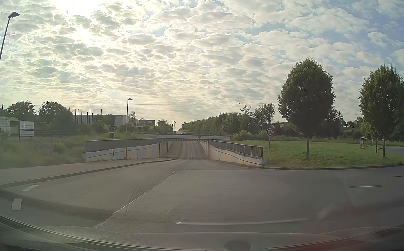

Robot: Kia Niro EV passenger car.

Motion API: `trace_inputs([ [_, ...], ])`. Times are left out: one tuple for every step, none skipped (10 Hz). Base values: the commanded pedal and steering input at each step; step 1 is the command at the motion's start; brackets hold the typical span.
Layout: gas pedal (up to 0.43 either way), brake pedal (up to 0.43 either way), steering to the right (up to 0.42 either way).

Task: Follow the waypoints while adhering to traffic rules and regulations

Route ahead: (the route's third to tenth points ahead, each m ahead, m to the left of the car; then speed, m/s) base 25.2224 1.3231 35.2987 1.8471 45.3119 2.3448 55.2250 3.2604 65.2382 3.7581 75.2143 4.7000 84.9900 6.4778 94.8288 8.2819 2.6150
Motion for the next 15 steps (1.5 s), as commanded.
trace_inputs([
  [0.311,0.03,-0.007],
  [0.311,0.03,-0.007],
  [0.311,0.03,-0.007],
  [0.311,0.03,-0.007],
  [0.311,0.03,-0.008],
  [0.311,0.03,-0.008],
  [0.311,0.03,-0.009],
  [0.311,0.03,-0.009],
  [0.311,0.03,-0.008],
  [0.311,0.03,-0.008],
  [0.311,0.03,-0.01],
  [0.311,0.03,-0.011],
  [0.311,0.03,-0.011],
  [0.311,0.03,-0.011],
  [0.311,0.03,-0.008],
])
